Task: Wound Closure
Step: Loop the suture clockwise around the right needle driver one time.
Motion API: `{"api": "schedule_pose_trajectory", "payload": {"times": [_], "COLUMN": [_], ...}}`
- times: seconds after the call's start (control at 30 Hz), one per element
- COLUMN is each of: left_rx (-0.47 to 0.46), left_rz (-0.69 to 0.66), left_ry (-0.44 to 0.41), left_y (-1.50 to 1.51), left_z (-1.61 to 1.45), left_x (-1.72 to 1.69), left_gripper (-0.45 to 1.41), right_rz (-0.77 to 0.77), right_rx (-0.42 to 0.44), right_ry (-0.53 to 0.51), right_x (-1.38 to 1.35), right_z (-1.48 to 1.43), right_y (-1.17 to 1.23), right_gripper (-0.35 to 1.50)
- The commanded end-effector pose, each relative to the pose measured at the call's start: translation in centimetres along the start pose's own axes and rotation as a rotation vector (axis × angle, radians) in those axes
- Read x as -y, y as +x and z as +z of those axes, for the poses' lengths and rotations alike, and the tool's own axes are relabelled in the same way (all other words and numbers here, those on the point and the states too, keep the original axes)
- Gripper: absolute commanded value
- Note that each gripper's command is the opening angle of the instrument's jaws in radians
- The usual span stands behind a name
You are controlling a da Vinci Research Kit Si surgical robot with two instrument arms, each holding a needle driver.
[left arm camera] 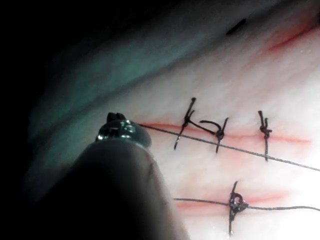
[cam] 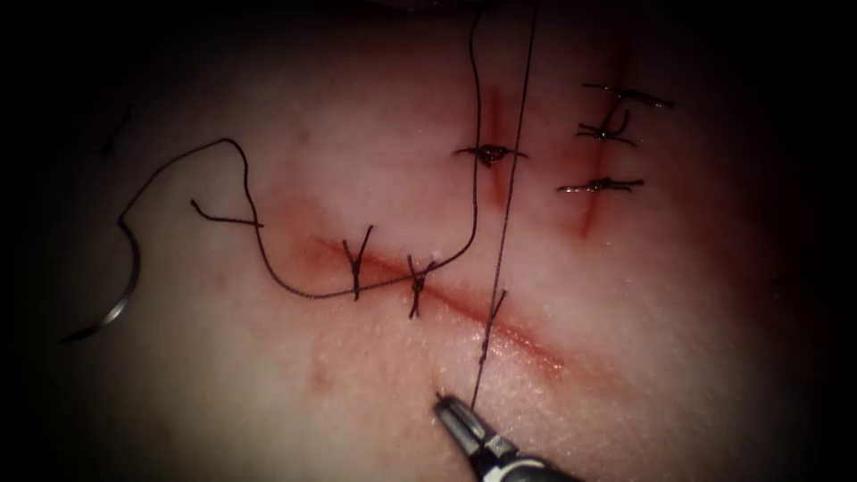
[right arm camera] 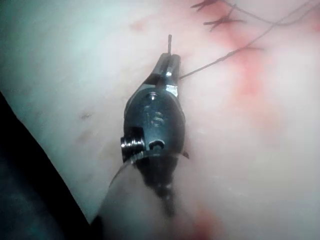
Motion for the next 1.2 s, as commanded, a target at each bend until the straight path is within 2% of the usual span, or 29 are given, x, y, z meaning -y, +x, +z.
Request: {"api": "schedule_pose_trajectory", "payload": {"times": [0.03,0.27,0.37,0.47,0.5,0.53,0.57,0.6,0.63,0.67,0.7,0.77,0.8,0.83,0.97,1.0,1.07,1.1,1.13,1.2], "left_rx": [-0.004,-0.022,-0.024,-0.034,-0.034,-0.034,-0.024,0.004,0.004,0.036,0.036,0.064,0.085,0.085,0.115,0.127,0.14,0.14,0.142,0.142], "left_rz": [0.005,0.019,0.011,0.005,-0.008,-0.008,-0.022,-0.028,-0.028,-0.02,-0.02,-0.013,-0.005,-0.005,0.012,0.017,0.026,0.026,0.032,0.036], "left_ry": [0.004,0.015,0.01,-0.003,-0.013,-0.013,-0.025,-0.047,-0.047,-0.065,-0.065,-0.073,-0.08,-0.08,-0.095,-0.096,-0.103,-0.103,-0.107,-0.108], "left_y": [-0.04,-0.32,-0.37,-0.39,-0.37,-0.37,-0.36,-0.32,-0.32,-0.27,-0.27,-0.23,-0.2,-0.2,-0.15,-0.13,-0.07,-0.07,-0.02,0.01], "left_z": [0.11,0.26,0.25,0.16,0.05,0.05,-0.06,-0.24,-0.24,-0.5,-0.5,-0.79,-1.06,-1.06,-1.6,-1.75,-2.08,-2.08,-2.24,-2.34], "left_x": [0.02,0.0,-0.04,-0.14,-0.2,-0.2,-0.26,-0.34,-0.34,-0.46,-0.46,-0.58,-0.66,-0.66,-0.81,-0.86,-0.95,-0.95,-1.02,-1.08], "left_gripper": [-0.45,-0.45,-0.45,-0.45,-0.45,-0.45,-0.45,-0.45,-0.45,-0.45,-0.45,-0.45,-0.45,-0.45,-0.45,-0.45,-0.45,-0.45,-0.45,-0.45], "right_rz": [-0.009,-0.03,-0.031,-0.022,-0.013,-0.013,-0.008,0.0,0.0,0.005,0.005,0.019,0.043,0.043,0.068,0.076,0.107,0.107,0.124,0.131], "right_rx": [0.0,0.045,0.049,0.017,-0.007,-0.007,-0.017,-0.029,-0.029,-0.036,-0.036,-0.041,-0.04,-0.04,-0.037,-0.035,-0.024,-0.024,-0.02,-0.024], "right_ry": [0.004,0.014,0.02,0.03,0.034,0.034,0.037,0.068,0.068,0.088,0.088,0.109,0.134,0.134,0.175,0.183,0.2,0.2,0.197,0.197], "right_x": [0.08,0.3,0.32,0.27,0.22,0.22,0.19,0.13,0.13,0.08,0.08,0.05,0.03,0.03,-0.02,-0.03,-0.1,-0.1,-0.17,-0.2], "right_z": [0.07,-0.04,-0.04,-0.02,0.01,0.01,0.02,0.05,0.05,0.06,0.06,0.05,0.01,0.01,-0.11,-0.13,-0.19,-0.19,-0.14,-0.1], "right_y": [-0.06,-0.25,-0.25,-0.19,-0.12,-0.12,-0.08,0.0,0.0,0.05,0.05,0.08,0.09,0.09,0.14,0.17,0.34,0.34,0.51,0.58], "right_gripper": [-0.35,-0.35,-0.35,-0.35,0.26,0.26,0.69,1.01,1.01,1.23,1.23,1.31,1.35,1.35,1.35,1.33,1.18,1.18,1.1,1.1]}}
